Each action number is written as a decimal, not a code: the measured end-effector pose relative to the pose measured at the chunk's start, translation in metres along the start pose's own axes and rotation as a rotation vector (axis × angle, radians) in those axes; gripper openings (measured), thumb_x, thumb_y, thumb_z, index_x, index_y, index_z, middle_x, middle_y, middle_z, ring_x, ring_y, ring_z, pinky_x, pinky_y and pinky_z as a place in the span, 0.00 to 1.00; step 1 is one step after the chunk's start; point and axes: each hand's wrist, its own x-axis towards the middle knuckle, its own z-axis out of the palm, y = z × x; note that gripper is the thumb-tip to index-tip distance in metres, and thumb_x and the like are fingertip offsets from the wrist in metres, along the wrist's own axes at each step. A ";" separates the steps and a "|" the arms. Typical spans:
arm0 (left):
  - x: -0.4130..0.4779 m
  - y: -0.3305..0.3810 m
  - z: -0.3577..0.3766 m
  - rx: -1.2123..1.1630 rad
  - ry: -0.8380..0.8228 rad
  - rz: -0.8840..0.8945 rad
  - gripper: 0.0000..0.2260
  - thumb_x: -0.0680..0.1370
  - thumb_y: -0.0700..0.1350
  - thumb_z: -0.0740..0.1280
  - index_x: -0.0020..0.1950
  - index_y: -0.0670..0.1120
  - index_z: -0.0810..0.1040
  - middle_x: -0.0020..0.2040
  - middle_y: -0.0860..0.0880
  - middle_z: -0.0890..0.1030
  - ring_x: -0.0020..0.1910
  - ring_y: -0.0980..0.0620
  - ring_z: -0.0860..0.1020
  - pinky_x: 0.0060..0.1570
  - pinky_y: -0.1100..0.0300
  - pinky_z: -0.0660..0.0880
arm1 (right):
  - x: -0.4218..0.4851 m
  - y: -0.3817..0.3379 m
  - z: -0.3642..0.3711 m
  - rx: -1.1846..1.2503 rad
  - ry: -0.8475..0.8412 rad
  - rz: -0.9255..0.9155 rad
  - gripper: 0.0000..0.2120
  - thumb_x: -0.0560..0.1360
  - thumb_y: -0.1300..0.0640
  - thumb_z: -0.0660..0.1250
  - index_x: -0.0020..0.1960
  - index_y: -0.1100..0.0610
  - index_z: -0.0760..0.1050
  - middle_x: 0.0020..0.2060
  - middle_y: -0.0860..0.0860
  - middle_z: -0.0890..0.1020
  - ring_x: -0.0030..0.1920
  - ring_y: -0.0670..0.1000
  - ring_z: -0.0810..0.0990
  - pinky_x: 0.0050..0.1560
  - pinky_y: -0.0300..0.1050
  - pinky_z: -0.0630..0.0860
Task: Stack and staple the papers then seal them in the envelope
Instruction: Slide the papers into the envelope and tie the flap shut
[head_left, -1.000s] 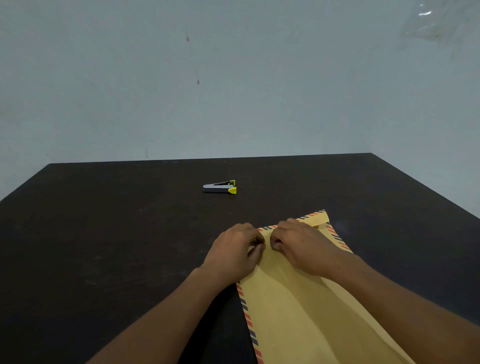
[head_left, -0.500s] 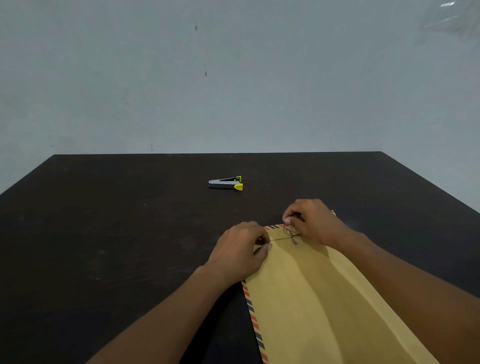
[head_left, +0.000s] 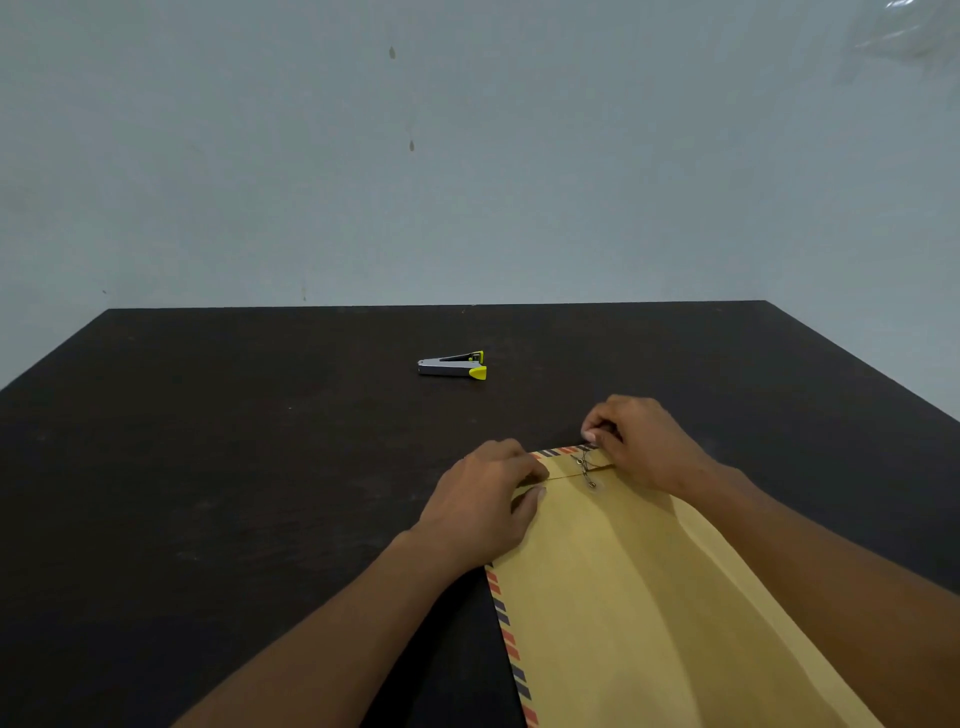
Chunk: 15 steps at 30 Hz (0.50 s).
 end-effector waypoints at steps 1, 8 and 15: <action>0.000 0.000 0.000 0.006 -0.008 0.001 0.14 0.81 0.52 0.64 0.66 0.53 0.78 0.59 0.55 0.75 0.58 0.56 0.72 0.55 0.58 0.73 | -0.003 0.002 -0.002 0.011 0.007 0.002 0.05 0.79 0.57 0.66 0.46 0.50 0.81 0.42 0.44 0.78 0.43 0.43 0.78 0.46 0.39 0.74; 0.003 0.001 0.002 0.149 -0.082 0.067 0.19 0.83 0.51 0.58 0.74 0.61 0.69 0.58 0.53 0.69 0.56 0.53 0.67 0.51 0.59 0.66 | -0.040 0.027 -0.017 0.022 0.035 0.001 0.05 0.79 0.57 0.66 0.47 0.51 0.80 0.43 0.43 0.78 0.43 0.42 0.77 0.45 0.41 0.74; 0.005 0.002 0.002 0.209 -0.130 0.061 0.21 0.83 0.51 0.56 0.75 0.63 0.66 0.59 0.53 0.66 0.56 0.53 0.66 0.54 0.57 0.67 | -0.070 0.026 -0.009 -0.160 0.030 -0.148 0.07 0.80 0.56 0.62 0.51 0.50 0.79 0.44 0.43 0.76 0.46 0.46 0.76 0.46 0.45 0.75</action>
